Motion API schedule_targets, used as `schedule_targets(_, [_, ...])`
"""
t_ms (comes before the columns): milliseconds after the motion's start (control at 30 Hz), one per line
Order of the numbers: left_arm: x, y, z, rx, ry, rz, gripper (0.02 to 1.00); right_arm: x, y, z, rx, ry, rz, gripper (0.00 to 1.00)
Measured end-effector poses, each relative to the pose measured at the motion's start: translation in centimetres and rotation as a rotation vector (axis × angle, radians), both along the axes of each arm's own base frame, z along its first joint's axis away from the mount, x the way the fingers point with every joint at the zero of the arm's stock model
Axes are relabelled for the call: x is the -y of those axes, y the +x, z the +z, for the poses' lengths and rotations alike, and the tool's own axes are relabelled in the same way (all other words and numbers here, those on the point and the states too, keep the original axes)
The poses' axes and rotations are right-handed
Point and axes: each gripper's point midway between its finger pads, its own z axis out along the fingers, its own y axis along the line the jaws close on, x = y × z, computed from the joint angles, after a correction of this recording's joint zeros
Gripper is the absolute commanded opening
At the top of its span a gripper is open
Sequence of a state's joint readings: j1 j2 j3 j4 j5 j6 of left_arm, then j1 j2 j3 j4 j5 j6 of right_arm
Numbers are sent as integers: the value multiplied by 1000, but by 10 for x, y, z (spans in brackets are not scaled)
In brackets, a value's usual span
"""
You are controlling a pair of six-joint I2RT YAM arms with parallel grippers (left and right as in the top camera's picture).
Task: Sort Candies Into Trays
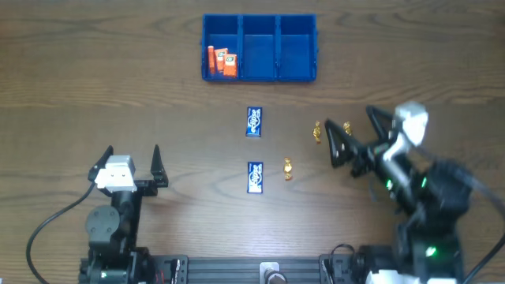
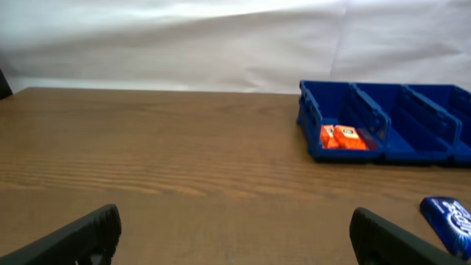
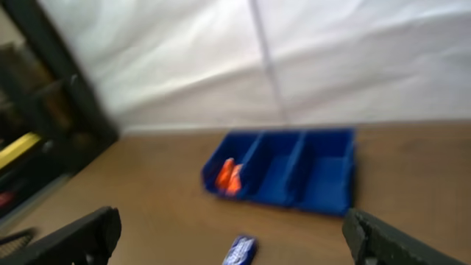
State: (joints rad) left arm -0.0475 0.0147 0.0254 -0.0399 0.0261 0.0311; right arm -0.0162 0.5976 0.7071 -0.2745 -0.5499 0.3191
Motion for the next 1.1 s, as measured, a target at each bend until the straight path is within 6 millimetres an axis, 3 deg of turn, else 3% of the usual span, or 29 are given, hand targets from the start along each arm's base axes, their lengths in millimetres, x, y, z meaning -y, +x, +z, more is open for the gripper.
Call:
schedule_targets(133, [0,0,0,-1,0,-1,998,-30,14,11,-211,-20,136,998])
schedule_targets(267, [0,0,0,-1,0,-2,998,-68,24,-10,-434,-77,239,998])
schedule_targets(467, [0,0,0,-2,0,-2,998,-119,26,-90,-783,-227,267,998])
schedule_targets(700, [0,0,0,-2,0,-2,998,-156,-10,-200,-1131,-480,200,998])
schedule_targets(867, [0,0,0,-2,0,-2,998,-171,-33,-242,-1235,-587,154,998])
schedule_targets(1100, [0,0,0,-2,0,-2,998,-164,-40,-276,-1338,-638,40,998])
